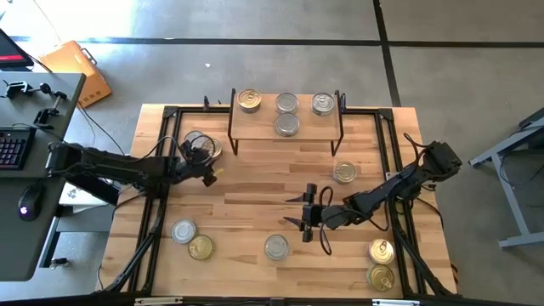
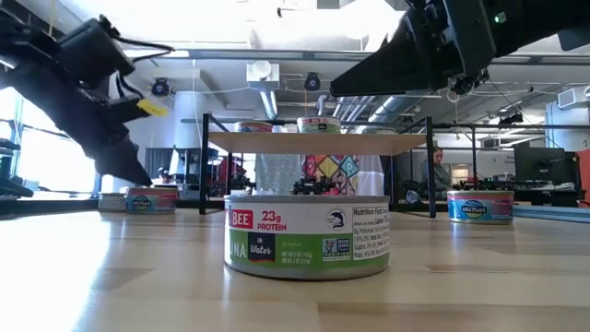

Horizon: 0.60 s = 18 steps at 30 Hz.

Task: Stack canned seafood by type on shelf
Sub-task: Put the blue pink tuna can aligned with the other blue pink tuna can on the shelf

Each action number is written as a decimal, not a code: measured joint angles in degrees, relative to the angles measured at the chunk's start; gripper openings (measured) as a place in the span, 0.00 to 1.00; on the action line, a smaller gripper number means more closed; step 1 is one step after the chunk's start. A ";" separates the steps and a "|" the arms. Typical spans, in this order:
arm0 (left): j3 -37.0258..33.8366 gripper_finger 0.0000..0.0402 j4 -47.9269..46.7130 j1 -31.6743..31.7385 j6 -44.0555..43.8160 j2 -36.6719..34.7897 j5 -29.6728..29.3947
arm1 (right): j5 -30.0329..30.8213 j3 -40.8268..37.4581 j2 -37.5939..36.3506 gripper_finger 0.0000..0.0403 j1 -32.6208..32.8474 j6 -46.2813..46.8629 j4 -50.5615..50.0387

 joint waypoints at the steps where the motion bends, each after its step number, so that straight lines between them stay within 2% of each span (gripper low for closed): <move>1: -0.54 0.47 1.73 0.72 1.12 0.08 0.24 | 0.00 0.00 0.00 0.61 0.00 0.00 -0.03; 4: -2.04 0.44 6.33 2.53 5.06 0.47 0.73 | 0.00 0.00 0.00 0.61 0.00 0.00 -0.04; 7: -2.47 0.42 7.12 4.94 5.64 0.47 2.41 | 0.00 0.02 0.00 0.61 0.00 0.00 -0.03; 13: -2.47 0.40 7.22 10.01 6.05 0.47 9.61 | -0.02 0.02 0.00 0.61 0.00 0.00 -0.04; 18: -2.45 0.39 7.40 13.60 6.53 0.47 13.14 | -0.02 0.02 0.00 0.61 0.00 0.00 -0.03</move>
